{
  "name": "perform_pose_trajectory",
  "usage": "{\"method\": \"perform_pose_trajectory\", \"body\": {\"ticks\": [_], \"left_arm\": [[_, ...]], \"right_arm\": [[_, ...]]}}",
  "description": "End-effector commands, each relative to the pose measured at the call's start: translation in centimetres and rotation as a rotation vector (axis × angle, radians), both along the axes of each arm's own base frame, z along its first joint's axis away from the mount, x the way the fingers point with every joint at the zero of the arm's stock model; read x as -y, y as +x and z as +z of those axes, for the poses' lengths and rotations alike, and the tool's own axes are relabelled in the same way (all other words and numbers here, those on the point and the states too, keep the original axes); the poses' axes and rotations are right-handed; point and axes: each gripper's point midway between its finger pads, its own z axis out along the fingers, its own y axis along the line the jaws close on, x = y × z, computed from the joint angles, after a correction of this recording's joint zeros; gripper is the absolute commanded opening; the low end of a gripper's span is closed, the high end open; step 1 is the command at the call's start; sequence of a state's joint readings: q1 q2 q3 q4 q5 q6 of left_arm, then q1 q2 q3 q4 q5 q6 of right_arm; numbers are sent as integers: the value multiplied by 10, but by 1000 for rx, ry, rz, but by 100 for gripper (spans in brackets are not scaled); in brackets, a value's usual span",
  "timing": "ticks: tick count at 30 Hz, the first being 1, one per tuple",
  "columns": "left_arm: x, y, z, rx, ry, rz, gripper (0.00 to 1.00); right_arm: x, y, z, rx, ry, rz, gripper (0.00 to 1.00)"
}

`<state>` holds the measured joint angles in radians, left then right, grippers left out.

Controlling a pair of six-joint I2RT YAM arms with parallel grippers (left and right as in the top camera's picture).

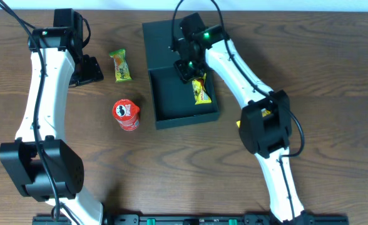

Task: Pack container
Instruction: 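Withdraw the right gripper from the box toward the right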

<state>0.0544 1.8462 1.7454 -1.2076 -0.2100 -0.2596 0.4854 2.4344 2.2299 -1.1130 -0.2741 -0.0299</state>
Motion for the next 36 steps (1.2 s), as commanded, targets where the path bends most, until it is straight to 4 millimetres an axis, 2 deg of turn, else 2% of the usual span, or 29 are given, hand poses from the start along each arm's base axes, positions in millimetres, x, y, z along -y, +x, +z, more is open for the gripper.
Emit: {"method": "perform_pose_trajectory", "body": {"ticks": [1,3,6,16,20,23,36], "left_arm": [[-1,3,6,12,14,-19,95],[-1,3,6,11,14,-20,95],[-1,2,6,8,14,-20,95],[-1,-1,6,-6,14,-25,95],[-1,-2,6,-8,14,-25,95],[0,-4,5,-21,14,-29,95],[-1,-5,5,-29,17,-50,95]], "right_arm": [[-27,-8,5,3,73,66,3],[-39,-6,8,13,129,77,3],[-49,-4,1,-6,181,72,4],[-64,8,-24,4,237,78,4],[-73,27,-17,59,288,26,2],[-72,39,-14,89,297,-18,3],[-45,59,-21,152,192,-92,2]]}}
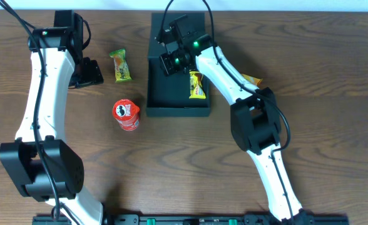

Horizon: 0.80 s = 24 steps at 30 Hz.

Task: Pack container
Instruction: 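Withdraw the right gripper from the box toward the right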

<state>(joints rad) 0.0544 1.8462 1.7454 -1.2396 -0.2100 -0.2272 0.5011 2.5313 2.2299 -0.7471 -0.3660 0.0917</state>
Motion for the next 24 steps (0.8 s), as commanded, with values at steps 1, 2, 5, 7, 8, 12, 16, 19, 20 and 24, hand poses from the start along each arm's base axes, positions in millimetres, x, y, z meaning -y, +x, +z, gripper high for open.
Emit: {"method": "perform_pose_trajectory", "body": {"ticks": [1,2,5,7,8,12,16,19,20,24], "left_arm": [[-1,3,6,12,14,-22,95],[-1,3,6,12,15,-22,95],[-2,3,7,12,18,-25,95],[-5,3,8,10,40,-22,95],[-6,3,8,8,49,-33,95],[-4,19,10,41,52,-143,96],[8,39,6,106,2,-238,96],[19,47,-3,131,-60,-254,95],[23,49,-10,124,-86,-260,95],[29,58,-45,69,-135,-276,96]], "right_arm": [[10,8,-5,6,-28,-37,2],[10,7,-6,9,-30,-32,2],[7,1,-1,4,-26,11,1],[7,-7,10,1,-36,37,1],[9,-11,20,8,-56,54,2],[53,-20,70,61,-237,-4,2],[128,-32,105,46,-440,-144,5],[169,-35,122,6,-475,-295,5],[185,-35,127,-9,-481,-369,6],[231,-37,126,-108,-472,-583,18]]}}
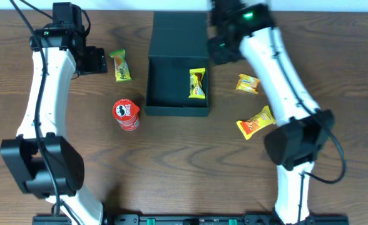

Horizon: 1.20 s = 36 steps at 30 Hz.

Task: Pack container
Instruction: 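Withdraw the right gripper from the box toward the right, then grasp the green Apollo Pandan packet with the left gripper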

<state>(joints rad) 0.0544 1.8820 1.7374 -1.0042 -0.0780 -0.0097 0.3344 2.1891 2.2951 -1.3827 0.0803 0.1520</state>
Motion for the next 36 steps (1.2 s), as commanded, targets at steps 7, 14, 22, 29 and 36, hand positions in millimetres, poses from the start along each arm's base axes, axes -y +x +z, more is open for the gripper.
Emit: {"method": "perform_pose_trajectory", "body": {"ticks": [7,14,22,29,36], "left_arm": [[41,10,-114,-214,-150,-122,96],[67,44,-145,-130,-54,-111,96],[80,83,-137,55,-62,23,96],[69,99,-153,107,-104,119,96],[72,108,-154,140,-131,115,94]], "right_arm": [[84,-17,-26,-179,2,-326,60],[78,-30,-27,-242,36,-299,75],[70,-48,-27,-306,6,-240,80],[72,-58,-27,-347,-10,-215,81],[72,-58,-27,-347,-12,-193,82]]}}
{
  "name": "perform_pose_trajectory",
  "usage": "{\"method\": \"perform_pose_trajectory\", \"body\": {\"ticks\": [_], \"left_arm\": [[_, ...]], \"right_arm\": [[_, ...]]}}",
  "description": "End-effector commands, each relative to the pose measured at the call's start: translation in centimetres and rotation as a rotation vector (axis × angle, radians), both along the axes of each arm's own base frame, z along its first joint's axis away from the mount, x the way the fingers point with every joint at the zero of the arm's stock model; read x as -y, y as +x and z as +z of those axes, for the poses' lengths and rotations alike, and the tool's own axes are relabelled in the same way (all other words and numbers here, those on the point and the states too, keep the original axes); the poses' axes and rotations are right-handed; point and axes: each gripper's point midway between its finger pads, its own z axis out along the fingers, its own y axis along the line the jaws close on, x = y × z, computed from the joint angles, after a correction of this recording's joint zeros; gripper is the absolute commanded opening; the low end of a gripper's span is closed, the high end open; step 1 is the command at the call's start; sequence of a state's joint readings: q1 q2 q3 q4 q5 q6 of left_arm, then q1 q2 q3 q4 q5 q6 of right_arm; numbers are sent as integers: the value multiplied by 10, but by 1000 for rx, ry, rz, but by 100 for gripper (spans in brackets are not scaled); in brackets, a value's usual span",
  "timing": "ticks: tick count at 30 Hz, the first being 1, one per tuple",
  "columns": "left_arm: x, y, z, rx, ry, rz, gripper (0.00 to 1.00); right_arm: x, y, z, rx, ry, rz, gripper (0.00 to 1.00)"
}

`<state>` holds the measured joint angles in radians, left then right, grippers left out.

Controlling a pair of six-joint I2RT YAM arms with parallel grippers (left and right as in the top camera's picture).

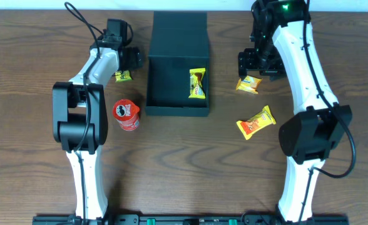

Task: Pack container
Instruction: 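Grasp the green Apollo Pandan packet with the left gripper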

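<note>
The black container (171,94) lies open at the table's middle, its lid (179,32) folded back behind it. One yellow snack packet (198,83) rests inside by the right wall. My left gripper (132,61) is open, low over a green-yellow candy packet (122,76), only the near end of which shows. Just above an orange packet (249,84) right of the box, my right gripper (253,62) stands open. A red Pringles can (126,115) is at the box's front left. Another orange-yellow packet (256,122) lies nearer the front on the right.
The brown wooden table (184,175) carries nothing else. Both arm bases stand along the front edge at left and right. The table's back edge runs close behind the lid.
My right gripper has moved from the box's right rear corner to above the orange packet right of the box. My left gripper has moved right, from left of the candy packet to over it.
First my right gripper was inside the skewed box at the yellow packet. Then the box stood square with the packet lying in it. Afterwards the right gripper was outside the box, and now it is over the orange packet; the left gripper now covers the candy packet.
</note>
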<state>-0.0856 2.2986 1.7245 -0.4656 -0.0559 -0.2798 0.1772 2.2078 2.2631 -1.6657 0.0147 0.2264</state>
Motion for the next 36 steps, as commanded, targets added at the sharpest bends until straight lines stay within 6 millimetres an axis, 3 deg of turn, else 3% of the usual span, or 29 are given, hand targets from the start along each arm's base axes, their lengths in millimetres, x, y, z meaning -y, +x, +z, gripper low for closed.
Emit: {"method": "perform_pose_trajectory", "body": {"ticks": [1,10,14,24,36], "left_arm": [[-1,0,-3,0,-6,17,91],[-8,4,-2,18,-3,31,85],[-13,1,-4,3,-1,38,77],[-13,-4,-16,-32,2,38,75],[-13,-5,-17,-35,3,38,50]], "right_arm": [[-3,-1,-1,-8,5,28,82],[5,-1,-1,-11,4,15,82],[19,1,-1,-13,4,-15,81],[48,1,-1,-23,19,-92,80],[61,3,-1,-19,23,-119,80]]}}
